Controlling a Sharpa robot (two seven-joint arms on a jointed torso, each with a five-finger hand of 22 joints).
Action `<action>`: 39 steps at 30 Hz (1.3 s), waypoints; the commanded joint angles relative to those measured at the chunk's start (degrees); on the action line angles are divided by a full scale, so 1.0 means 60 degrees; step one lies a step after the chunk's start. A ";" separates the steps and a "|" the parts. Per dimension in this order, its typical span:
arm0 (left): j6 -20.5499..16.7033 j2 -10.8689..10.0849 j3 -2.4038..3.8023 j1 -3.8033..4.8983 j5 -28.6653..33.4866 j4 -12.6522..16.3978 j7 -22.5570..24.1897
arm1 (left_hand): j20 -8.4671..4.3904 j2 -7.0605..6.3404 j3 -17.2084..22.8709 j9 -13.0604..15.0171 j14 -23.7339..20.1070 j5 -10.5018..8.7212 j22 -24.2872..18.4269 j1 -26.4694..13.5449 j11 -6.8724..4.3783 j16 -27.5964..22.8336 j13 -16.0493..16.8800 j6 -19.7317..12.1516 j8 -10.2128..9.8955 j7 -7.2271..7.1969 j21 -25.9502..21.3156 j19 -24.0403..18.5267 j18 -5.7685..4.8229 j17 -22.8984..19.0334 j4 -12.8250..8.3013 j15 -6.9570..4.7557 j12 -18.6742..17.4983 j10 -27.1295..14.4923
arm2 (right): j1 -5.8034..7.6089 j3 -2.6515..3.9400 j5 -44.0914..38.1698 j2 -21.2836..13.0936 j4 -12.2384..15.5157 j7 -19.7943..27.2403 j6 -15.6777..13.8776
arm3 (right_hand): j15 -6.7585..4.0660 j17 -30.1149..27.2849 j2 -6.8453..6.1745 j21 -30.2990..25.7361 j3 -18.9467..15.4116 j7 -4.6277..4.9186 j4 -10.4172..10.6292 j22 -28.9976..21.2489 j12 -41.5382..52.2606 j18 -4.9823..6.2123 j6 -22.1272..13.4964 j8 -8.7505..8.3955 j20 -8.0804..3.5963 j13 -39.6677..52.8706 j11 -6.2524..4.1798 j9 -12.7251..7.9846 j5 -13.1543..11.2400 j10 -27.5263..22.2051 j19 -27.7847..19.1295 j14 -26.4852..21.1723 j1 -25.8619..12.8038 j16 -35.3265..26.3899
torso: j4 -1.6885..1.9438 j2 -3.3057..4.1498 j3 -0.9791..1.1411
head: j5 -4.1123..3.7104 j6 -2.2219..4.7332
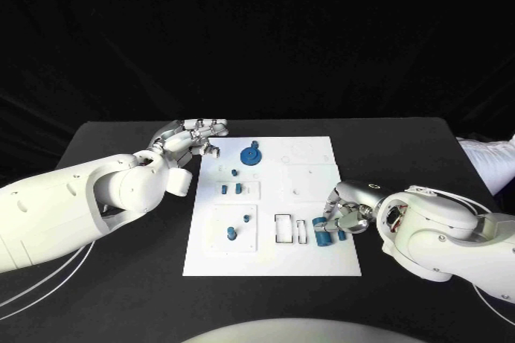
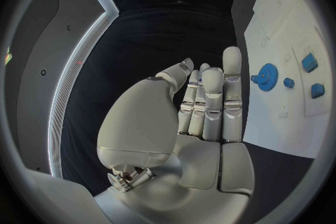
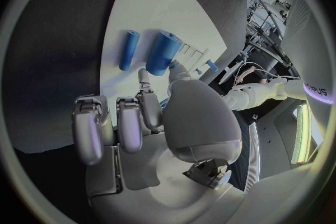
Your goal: Assemble the parts on the task board
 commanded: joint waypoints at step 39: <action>0.0183 -0.0023 -0.0006 -0.0002 -0.0034 -0.0021 0.0032 | 0.0012 -0.0001 -0.0065 -0.0013 -0.0092 0.0000 -0.0010 0.0078 -0.0007 -0.0045 0.0014 -0.0084 0.0041 -0.0014 -0.0032 -0.0058 0.0148 -0.0011 -0.0002 0.0001 0.0055 -0.0056 | -0.0149 -0.0001 -0.1192 -0.0153 0.0203 -0.0083 0.0084 | 0.0038 0.1411 -0.0130 0.0038 -0.0776 -0.0026 0.0053 0.1852 -0.0223 -0.0104 -0.0273 0.0300 0.0049 0.0114 0.0008 0.0231 -0.0934 -0.0082 0.0536 0.0794 -0.0378 0.0015 | -0.0009 -0.0005 -0.0001 | -0.0024 -0.0037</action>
